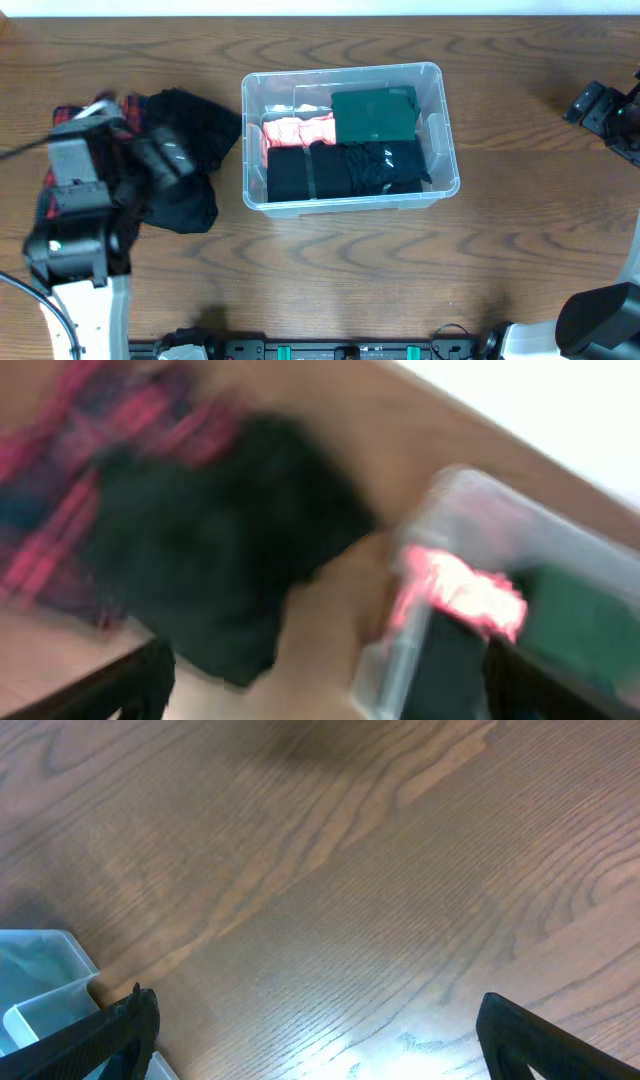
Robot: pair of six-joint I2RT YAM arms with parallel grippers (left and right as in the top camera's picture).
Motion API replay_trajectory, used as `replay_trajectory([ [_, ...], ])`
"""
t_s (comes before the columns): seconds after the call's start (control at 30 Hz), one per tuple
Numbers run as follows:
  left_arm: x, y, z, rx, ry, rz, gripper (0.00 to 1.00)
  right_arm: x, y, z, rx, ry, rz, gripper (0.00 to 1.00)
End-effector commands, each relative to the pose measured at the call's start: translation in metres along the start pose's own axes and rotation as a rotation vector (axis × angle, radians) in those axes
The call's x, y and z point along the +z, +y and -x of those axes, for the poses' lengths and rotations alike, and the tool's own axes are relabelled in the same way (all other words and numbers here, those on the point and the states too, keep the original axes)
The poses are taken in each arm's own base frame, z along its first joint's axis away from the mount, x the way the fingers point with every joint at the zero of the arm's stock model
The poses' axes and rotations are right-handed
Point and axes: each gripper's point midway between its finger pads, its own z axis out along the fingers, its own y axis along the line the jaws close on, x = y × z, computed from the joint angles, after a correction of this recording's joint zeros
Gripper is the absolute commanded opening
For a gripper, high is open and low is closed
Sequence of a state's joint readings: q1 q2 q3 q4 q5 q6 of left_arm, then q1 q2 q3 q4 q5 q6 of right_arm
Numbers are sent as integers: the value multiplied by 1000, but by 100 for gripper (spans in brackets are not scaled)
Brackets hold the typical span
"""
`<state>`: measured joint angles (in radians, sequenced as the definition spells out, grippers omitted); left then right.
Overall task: Pack container
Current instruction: 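Move the left gripper down to the black garment on the plaid shirt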
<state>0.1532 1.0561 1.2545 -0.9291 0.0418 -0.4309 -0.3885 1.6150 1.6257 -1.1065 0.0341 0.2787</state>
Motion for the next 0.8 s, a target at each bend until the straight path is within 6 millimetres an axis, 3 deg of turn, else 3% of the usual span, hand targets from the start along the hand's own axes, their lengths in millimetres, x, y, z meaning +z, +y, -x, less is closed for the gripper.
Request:
replay_trajectory([
  [0.0,8,33,10,-379,-29,78,98,2,-2,-1,16,6,-7,99],
  [0.23,34,65,-4,-526,43,23,98,2,-2,-1,16,6,-7,99],
  [0.57,87,122,-46,-660,76,16,98,2,-2,-1,16,6,-7,99],
  [0.77,111,136,-69,-630,134,37,98,2,-2,-1,16,6,-7,99],
])
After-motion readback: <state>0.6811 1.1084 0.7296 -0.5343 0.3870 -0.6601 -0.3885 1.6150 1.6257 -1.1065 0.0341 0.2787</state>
